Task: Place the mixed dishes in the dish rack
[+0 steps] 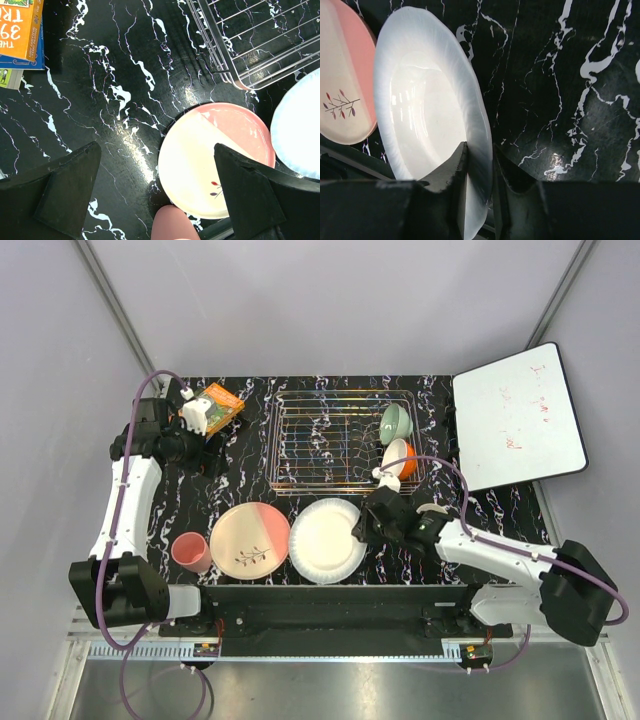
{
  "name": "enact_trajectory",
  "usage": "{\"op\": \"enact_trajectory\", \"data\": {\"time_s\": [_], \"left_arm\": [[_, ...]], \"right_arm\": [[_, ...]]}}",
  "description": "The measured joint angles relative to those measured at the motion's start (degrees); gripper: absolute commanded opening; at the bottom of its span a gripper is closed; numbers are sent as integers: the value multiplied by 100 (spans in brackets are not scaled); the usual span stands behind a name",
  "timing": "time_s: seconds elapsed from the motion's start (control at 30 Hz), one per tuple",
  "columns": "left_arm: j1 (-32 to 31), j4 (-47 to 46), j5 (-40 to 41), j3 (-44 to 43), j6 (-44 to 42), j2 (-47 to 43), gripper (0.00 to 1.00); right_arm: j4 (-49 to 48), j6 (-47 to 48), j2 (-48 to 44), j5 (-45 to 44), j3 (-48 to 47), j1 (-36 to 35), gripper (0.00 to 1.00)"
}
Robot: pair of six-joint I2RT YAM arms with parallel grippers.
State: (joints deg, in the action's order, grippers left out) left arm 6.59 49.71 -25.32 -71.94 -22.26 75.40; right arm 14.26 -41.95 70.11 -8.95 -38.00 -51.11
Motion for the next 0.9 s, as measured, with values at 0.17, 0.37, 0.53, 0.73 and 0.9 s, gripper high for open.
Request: {"op": "enact_trajectory", "data": {"time_s": [0.17, 0.37, 0.53, 0.73, 0.9], "left_arm": [[0, -4, -22, -2, 9, 11, 99], [0, -13, -76, -2, 116, 140, 99], [0, -15, -109, -2, 155, 181, 99], [0, -26, -127, -2, 164, 184, 99], [-98, -66, -192, -59, 313, 332, 99]], "right_arm": [[170, 413, -129, -103, -243, 0, 0], [133, 940, -531, -216, -376, -2, 0], [142, 1113, -710, -214, -280, -13, 0], [120, 1174, -732, -197, -254, -13, 0], [448, 1762, -748, -208, -605, -15, 0]]}}
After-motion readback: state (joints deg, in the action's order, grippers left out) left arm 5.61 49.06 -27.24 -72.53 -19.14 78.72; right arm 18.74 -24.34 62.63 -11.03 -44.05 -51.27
